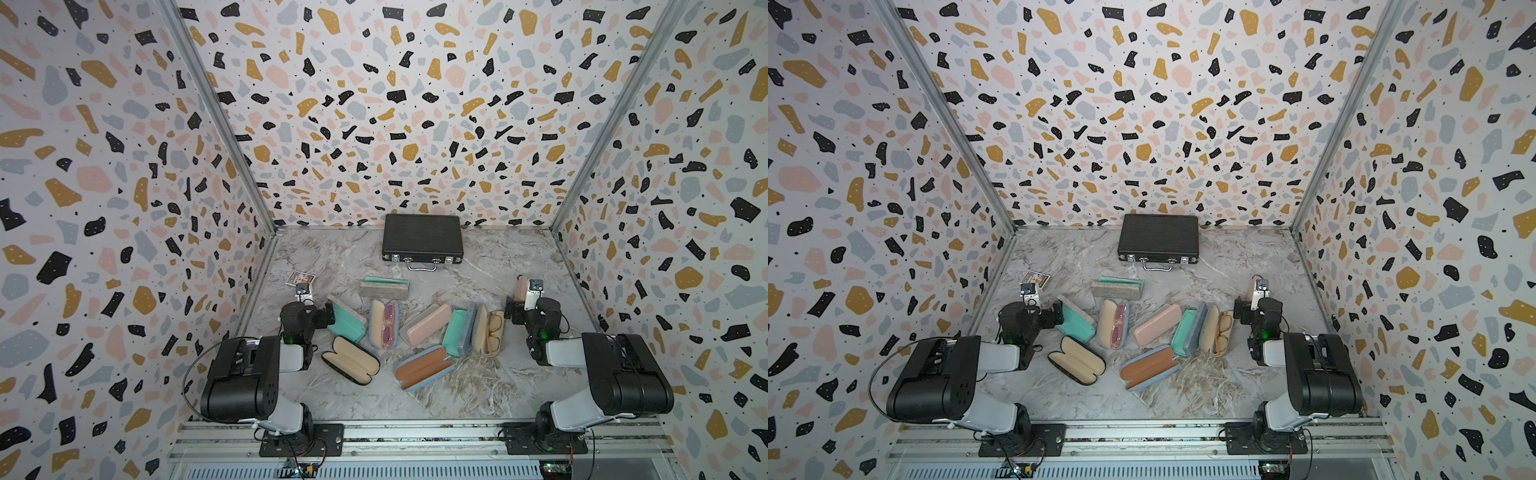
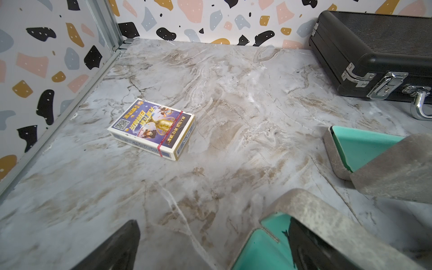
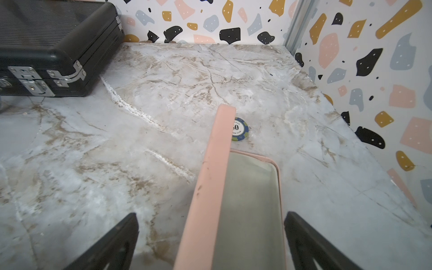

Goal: Close the glasses case
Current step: Adjust the glasses case at the center of the board.

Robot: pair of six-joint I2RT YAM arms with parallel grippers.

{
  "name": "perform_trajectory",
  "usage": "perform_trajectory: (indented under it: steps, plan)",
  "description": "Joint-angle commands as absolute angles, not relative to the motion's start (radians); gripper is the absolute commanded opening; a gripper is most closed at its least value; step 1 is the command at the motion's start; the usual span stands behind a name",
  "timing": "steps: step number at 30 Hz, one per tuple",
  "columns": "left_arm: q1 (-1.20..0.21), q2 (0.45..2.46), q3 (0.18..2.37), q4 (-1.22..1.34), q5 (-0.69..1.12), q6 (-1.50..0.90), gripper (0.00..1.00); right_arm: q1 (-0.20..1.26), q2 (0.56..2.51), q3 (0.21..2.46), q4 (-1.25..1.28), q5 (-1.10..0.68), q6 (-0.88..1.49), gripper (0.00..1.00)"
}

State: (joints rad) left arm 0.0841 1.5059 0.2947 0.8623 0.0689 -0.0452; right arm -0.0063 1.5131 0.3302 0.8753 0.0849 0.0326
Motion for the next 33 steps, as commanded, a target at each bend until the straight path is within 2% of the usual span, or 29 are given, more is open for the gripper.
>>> perform_trajectory:
  steps: [1, 12, 19, 33]
  plan:
    - [0.088, 1.511, 0.314, 0.910, 0.076, -0.040, 0.99, -0.003, 1.517, 0.356, 0.876, 0.098, 0.034, 1.00]
    - [0.089, 1.499, 0.316, 0.908, 0.046, -0.049, 0.99, -0.002, 1.516, 0.354, 0.877, 0.098, 0.034, 1.00]
    - [0.089, 1.316, 0.428, 0.558, 0.006, -0.058, 0.99, -0.002, 1.474, 0.372, 0.816, 0.097, 0.032, 1.00]
    - [0.087, 1.116, 0.497, 0.292, -0.061, -0.182, 0.99, -0.002, 1.310, 0.412, 0.567, 0.165, 0.068, 1.00]
